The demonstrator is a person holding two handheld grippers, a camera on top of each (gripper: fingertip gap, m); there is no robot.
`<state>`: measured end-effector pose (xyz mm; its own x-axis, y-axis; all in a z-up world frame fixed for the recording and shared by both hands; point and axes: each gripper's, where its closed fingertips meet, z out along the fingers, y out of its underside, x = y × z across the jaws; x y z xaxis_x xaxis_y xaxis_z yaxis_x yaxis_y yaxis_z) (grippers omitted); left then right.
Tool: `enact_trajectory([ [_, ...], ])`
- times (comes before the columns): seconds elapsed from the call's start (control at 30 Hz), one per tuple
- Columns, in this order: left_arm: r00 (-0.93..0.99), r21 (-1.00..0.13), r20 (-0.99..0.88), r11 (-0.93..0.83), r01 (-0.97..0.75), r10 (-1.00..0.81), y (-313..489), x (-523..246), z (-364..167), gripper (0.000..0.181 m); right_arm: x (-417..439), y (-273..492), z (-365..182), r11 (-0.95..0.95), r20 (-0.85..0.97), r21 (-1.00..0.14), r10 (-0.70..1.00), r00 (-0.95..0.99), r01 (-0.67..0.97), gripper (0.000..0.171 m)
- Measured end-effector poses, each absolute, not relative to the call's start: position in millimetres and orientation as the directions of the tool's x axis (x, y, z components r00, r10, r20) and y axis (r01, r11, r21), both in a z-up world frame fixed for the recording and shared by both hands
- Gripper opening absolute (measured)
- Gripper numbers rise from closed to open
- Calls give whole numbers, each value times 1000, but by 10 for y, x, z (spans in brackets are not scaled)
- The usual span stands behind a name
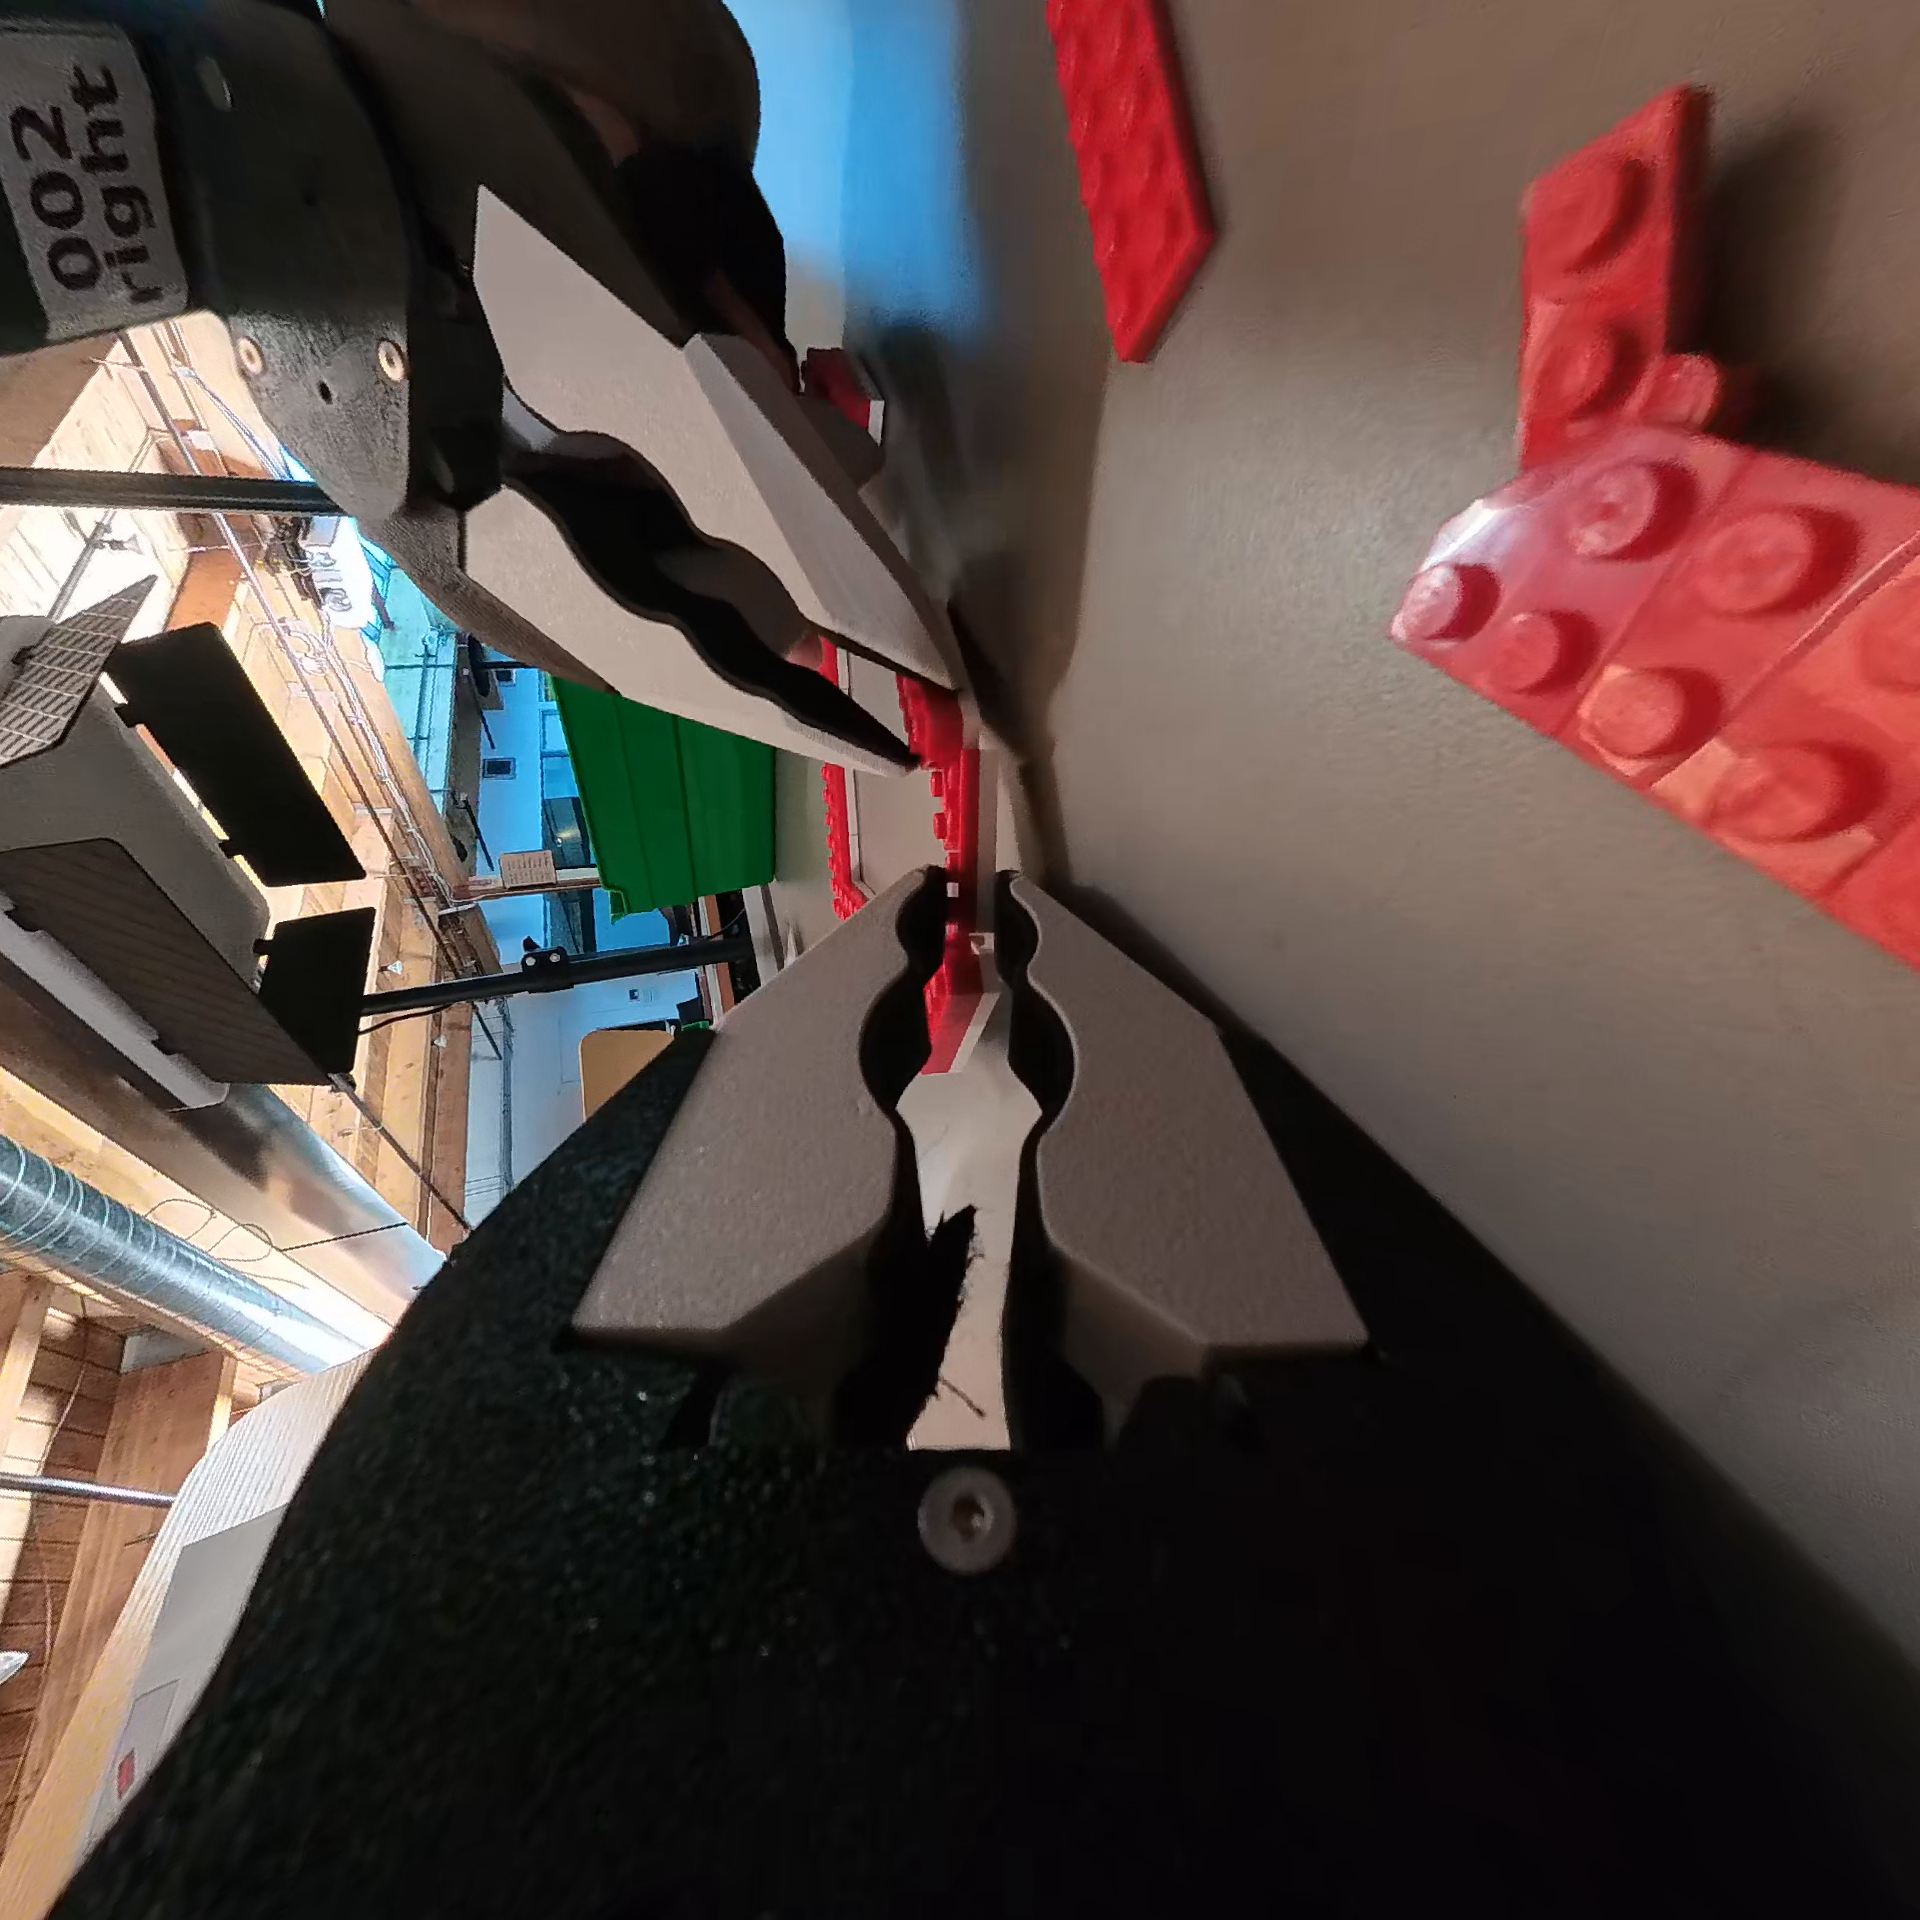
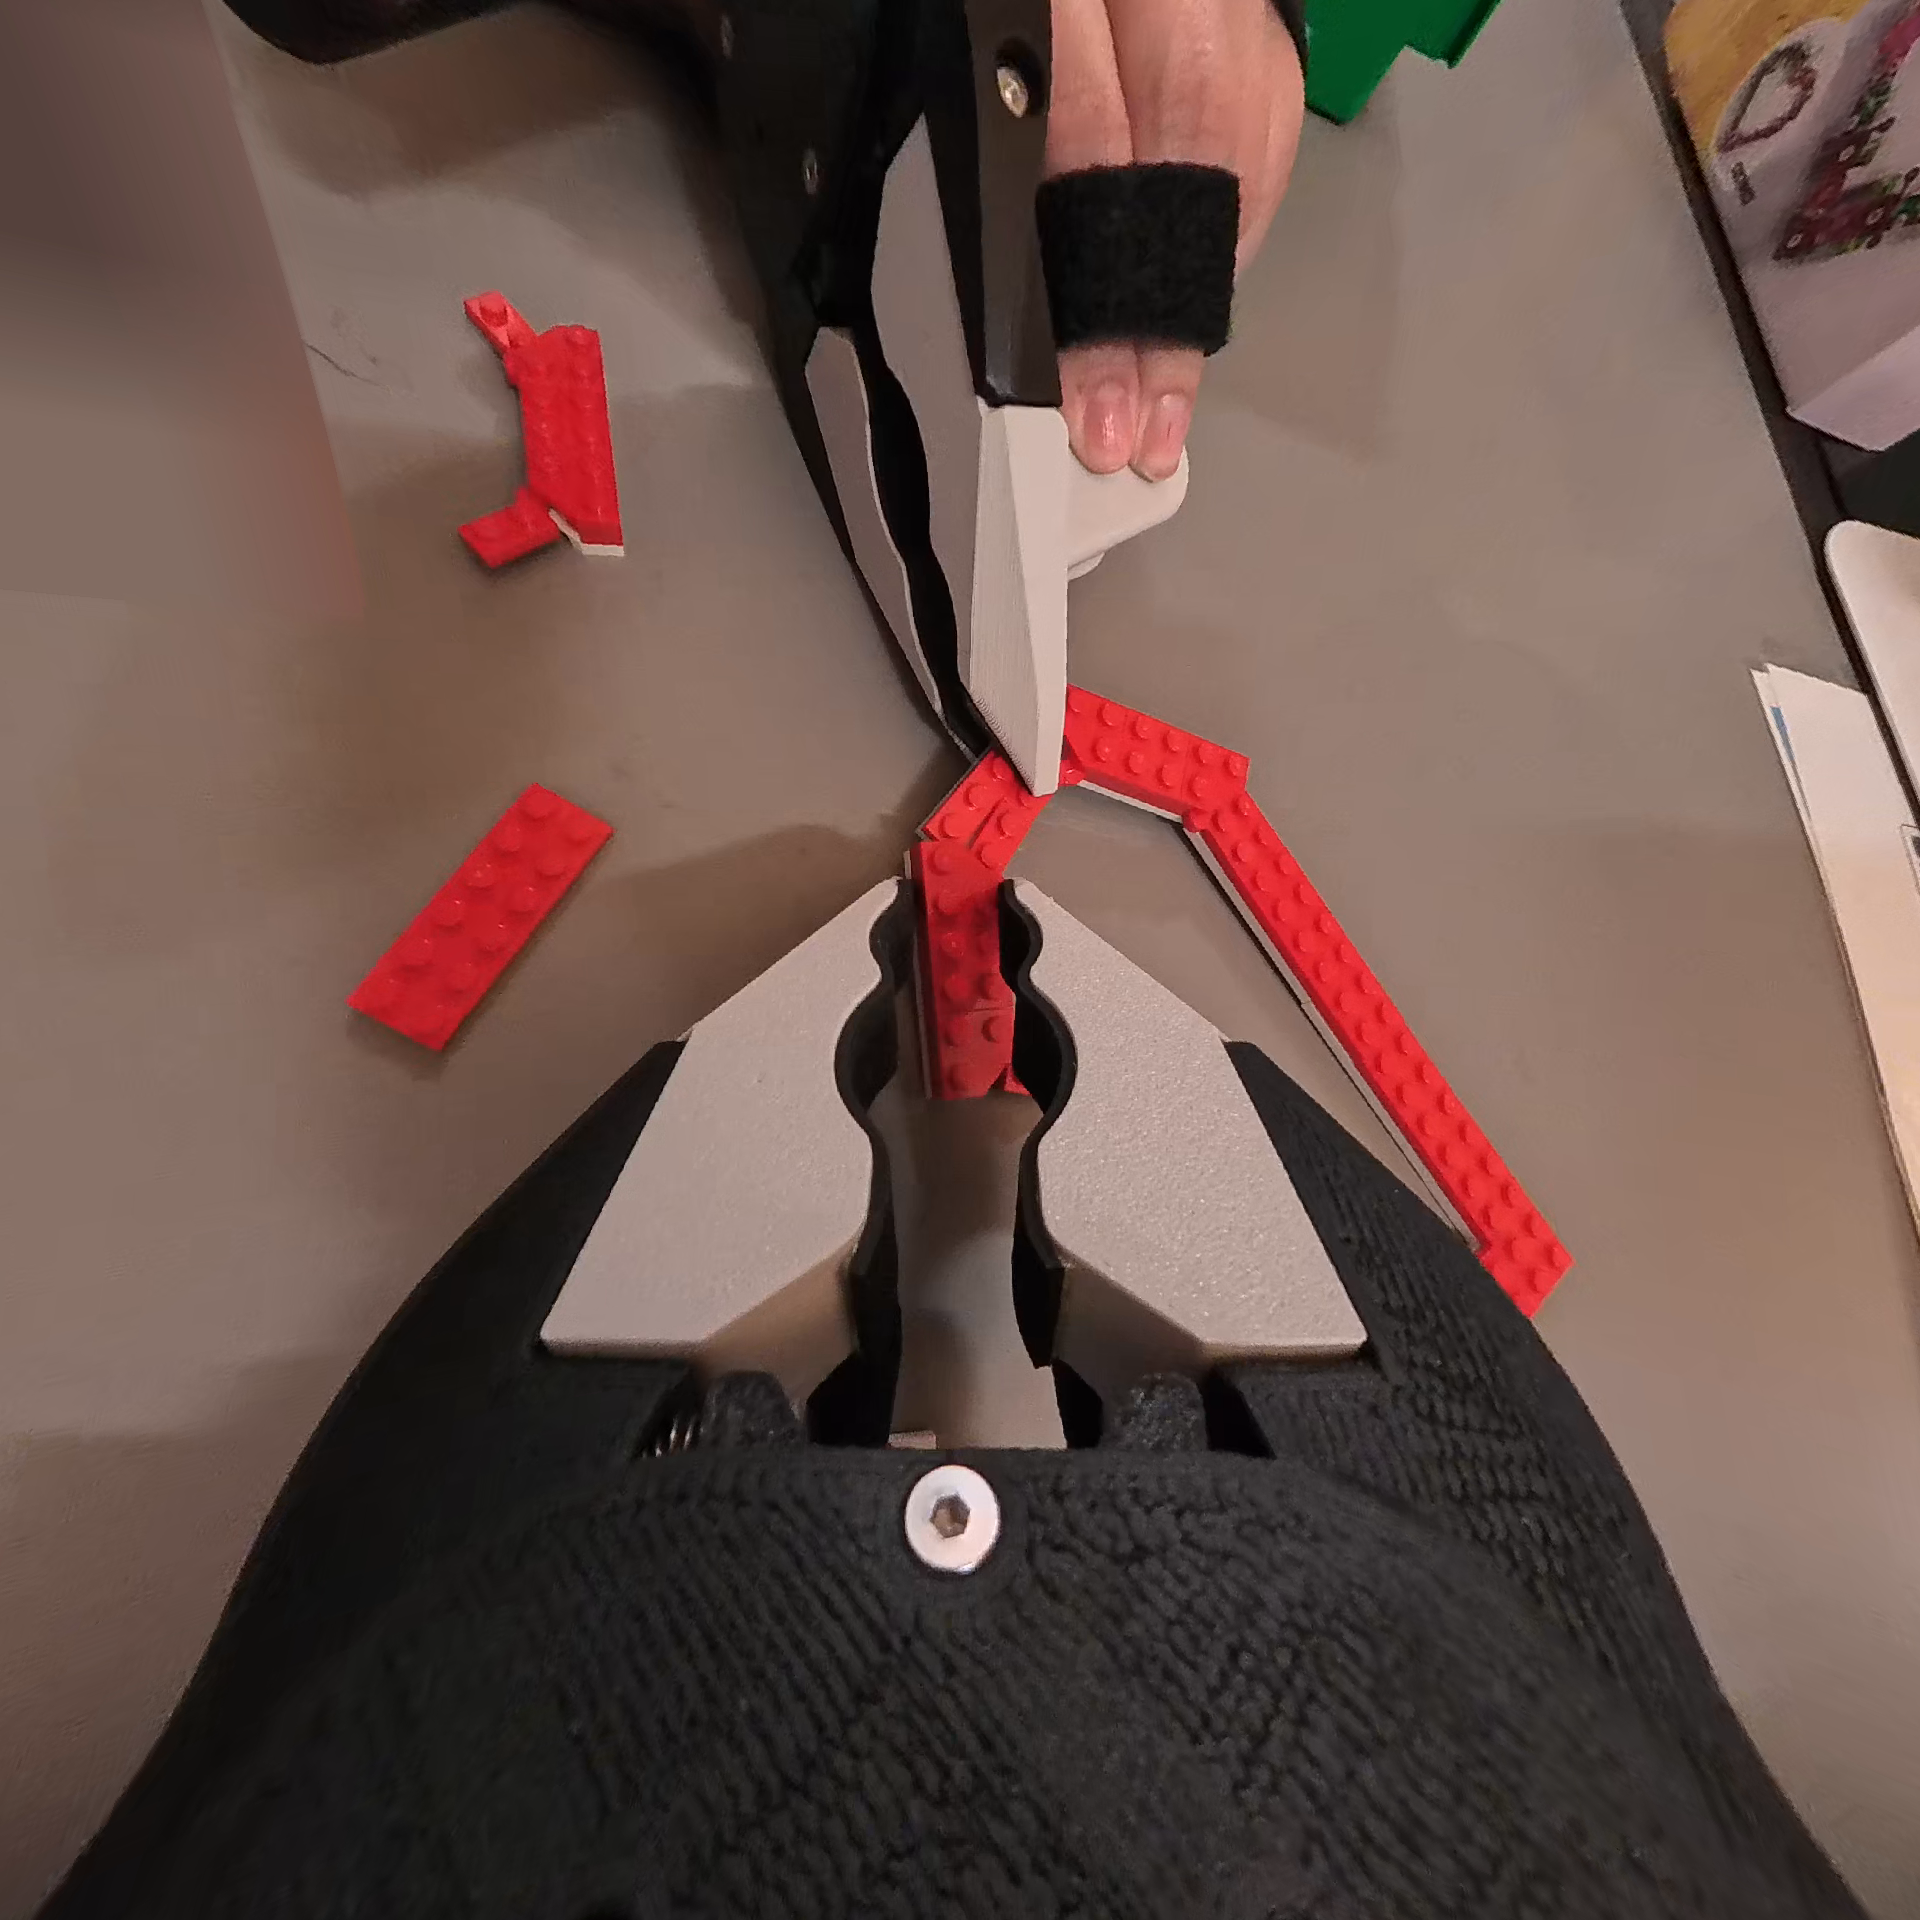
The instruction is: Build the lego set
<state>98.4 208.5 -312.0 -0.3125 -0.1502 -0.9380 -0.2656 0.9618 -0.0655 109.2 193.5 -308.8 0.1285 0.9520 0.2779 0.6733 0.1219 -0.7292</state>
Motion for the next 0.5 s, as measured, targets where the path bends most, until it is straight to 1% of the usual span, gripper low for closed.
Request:
enact_trajectory([
  [0.2, -307, -83, -936, 957, -278, -171, 2097, 988, -3121, 7, 1094, 1944, -3083, 60, 235, -733, 957, 170, 677, 14],
  [0.3, -299, -128, -930, 951, -283, -214, 2094, 995, -3115, 9, 1093, 1944, -3072, 43, 228, -739, 955, 189, 672, 14],
  [0.37, -284, -162, -928, 949, -272, -240, 2061, 1019, -3094, 13, 1085, 1940, -3068, 35, 220, -746, 955, 197, 665, 14],
  [0.5, -287, -173, -924, 945, -277, -253, 2055, 1026, -3097, 13, 1086, 1938, -3064, 19, 208, -754, 955, 212, 656, 14],
])
